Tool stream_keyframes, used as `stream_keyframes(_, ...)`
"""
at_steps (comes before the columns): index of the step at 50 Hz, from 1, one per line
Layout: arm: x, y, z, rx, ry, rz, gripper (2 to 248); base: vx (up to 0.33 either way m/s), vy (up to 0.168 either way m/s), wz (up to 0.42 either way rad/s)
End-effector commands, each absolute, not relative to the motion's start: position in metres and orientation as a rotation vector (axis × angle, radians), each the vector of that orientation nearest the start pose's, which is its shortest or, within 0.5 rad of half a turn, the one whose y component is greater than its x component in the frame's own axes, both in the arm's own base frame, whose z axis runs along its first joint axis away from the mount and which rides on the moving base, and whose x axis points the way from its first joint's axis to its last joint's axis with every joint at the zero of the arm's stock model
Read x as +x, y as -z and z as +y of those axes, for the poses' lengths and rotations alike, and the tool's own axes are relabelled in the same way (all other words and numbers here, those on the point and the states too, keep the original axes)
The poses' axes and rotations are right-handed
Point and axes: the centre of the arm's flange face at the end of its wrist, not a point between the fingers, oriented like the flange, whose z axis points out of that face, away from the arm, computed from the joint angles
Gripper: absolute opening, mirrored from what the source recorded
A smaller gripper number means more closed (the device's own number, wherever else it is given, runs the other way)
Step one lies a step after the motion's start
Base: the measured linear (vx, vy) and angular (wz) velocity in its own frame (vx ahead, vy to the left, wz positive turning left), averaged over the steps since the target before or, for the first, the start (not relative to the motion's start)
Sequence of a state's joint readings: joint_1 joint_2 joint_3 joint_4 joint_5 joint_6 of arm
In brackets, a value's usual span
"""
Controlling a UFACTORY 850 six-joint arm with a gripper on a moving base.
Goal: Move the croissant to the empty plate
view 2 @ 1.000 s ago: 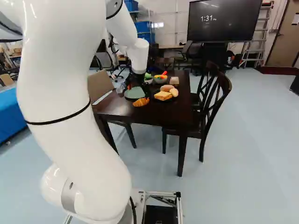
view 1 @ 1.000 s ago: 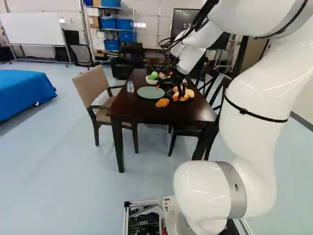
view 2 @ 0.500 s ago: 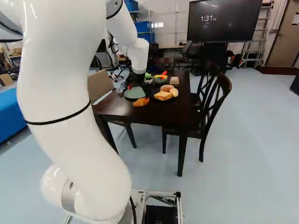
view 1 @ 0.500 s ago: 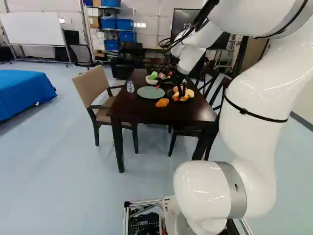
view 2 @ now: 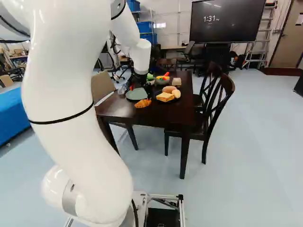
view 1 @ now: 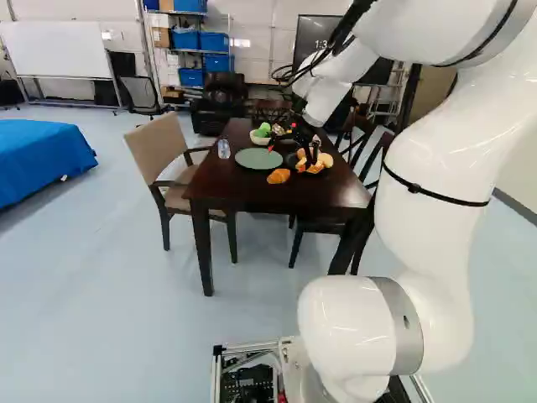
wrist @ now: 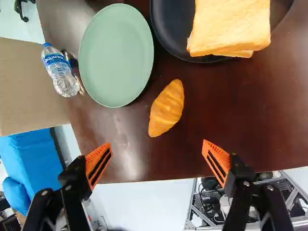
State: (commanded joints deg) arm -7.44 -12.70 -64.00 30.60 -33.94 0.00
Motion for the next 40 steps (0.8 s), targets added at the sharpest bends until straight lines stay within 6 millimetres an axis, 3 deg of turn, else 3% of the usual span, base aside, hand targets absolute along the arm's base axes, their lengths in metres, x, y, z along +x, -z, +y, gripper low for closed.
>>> stream_keyframes(19, 0.556, -0.515, -0.043, -2.669, 0.452, 0.716, 247, 0.000, 0.000, 0.000)
stream_keyframes(40, 0.556, -0.515, -0.043, -2.669, 0.452, 0.716, 247, 0.000, 0.000, 0.000)
